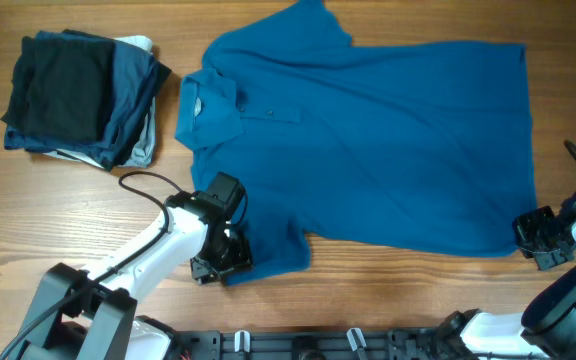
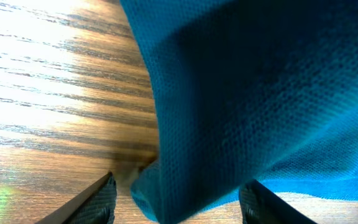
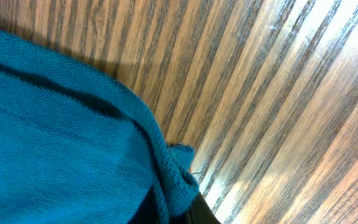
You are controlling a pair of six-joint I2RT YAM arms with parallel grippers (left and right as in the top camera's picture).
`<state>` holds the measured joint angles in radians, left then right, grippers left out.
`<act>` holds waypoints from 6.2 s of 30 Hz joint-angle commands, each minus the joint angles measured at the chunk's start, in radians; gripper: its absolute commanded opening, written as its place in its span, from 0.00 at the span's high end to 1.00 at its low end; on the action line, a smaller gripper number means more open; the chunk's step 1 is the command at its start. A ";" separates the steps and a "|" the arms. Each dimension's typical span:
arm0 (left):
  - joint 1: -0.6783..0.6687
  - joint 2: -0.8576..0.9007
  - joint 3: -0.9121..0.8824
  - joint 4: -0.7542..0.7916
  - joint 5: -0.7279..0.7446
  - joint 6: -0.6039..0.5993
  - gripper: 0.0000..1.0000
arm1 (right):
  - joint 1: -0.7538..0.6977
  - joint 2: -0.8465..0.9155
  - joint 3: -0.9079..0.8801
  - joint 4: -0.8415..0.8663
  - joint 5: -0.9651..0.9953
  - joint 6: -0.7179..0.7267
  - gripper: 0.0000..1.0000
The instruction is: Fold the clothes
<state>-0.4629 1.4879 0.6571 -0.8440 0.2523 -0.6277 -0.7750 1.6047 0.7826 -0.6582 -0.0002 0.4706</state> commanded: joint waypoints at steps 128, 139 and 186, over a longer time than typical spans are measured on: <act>0.337 0.212 0.827 -0.036 -0.374 -0.039 0.70 | 0.918 0.153 0.469 0.056 -0.403 -0.928 0.47; 0.337 0.212 0.827 -0.036 -0.374 -0.039 0.00 | 1.199 0.225 0.467 0.097 -0.185 -1.152 0.67; 0.337 0.212 0.827 -0.036 -0.374 -0.039 0.00 | 1.221 0.385 0.452 0.307 -0.097 -1.101 0.84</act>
<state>-0.1314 1.7138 1.4742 -0.8799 -0.1081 -0.6609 0.4423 1.9797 1.2415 -0.3641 -0.1177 -0.6125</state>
